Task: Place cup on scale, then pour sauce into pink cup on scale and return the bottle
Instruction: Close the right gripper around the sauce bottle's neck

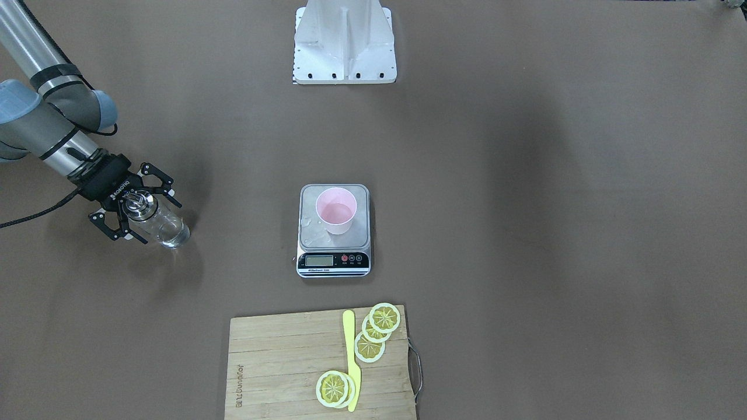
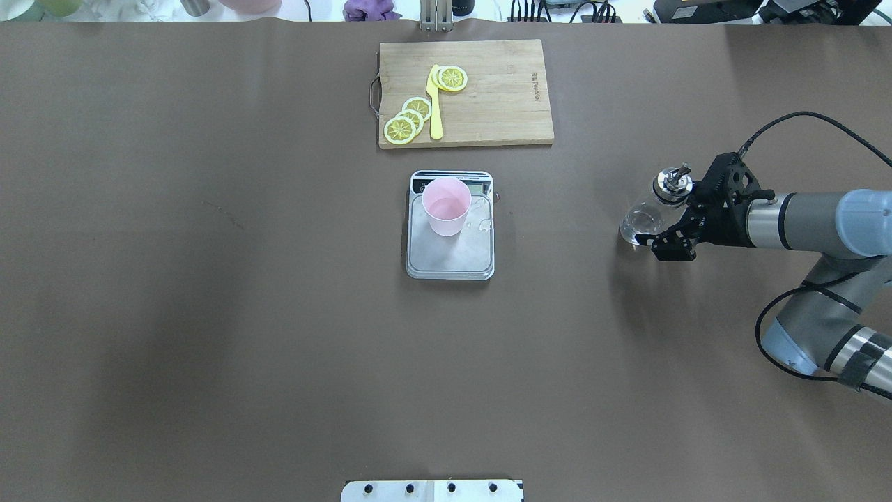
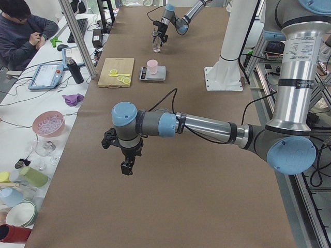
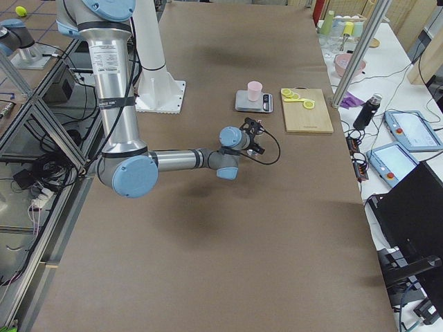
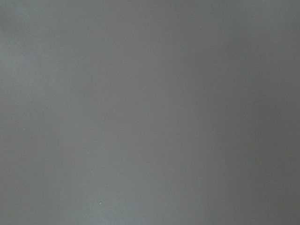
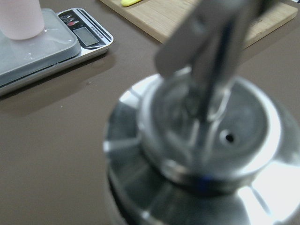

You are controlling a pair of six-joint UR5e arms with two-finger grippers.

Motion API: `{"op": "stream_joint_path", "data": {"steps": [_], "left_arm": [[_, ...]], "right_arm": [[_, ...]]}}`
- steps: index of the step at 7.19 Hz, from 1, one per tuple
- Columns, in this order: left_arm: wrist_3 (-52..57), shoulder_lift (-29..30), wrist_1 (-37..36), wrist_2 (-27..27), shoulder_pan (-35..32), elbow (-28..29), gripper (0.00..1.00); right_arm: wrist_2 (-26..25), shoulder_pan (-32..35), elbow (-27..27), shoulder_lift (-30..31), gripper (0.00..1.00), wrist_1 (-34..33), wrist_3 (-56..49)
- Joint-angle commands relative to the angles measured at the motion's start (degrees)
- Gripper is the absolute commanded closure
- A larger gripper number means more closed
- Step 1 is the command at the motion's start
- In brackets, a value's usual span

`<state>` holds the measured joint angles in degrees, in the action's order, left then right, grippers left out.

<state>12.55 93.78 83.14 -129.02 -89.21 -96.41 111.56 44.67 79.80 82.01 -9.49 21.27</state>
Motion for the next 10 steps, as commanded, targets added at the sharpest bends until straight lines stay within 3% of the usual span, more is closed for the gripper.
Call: {"op": "stream_joint_path", "data": {"steps": [1,2,3,6,7,8,10], "left_arm": [[-0.1,0.0,0.0,0.0,0.0,0.0,0.02],[-0.2,0.0,0.0,0.0,0.0,0.0,0.02],[-0.2,0.0,0.0,0.0,0.0,0.0,0.02],[-0.2,0.0,0.0,0.0,0.0,0.1,0.02],[-0.2,0.0,0.0,0.0,0.0,0.1,0.02],[-0.2,0.0,0.1,0.0,0.0,0.1,0.02],[-0.2,0.0,0.1,0.0,0.0,0.1,0.02]], "right_arm": [[-0.1,-0.2,-0.1,-0.4,0.02,0.0,0.0],[-0.2,-0.3,-0.1,-0.4,0.06,0.0,0.0],[-0.1,-0.3,-0.1,-0.4,0.19,-0.1,0.0],[0.0,-0.3,0.1,-0.4,0.80,-0.1,-0.2],[-0.1,-0.2,0.1,-0.4,0.95,0.0,-0.2],[-0.1,-0.1,0.3,-0.4,1.00,0.0,-0.2],[0.3,0.8,0.3,-0.1,1.00,-0.6,-0.5]]}}
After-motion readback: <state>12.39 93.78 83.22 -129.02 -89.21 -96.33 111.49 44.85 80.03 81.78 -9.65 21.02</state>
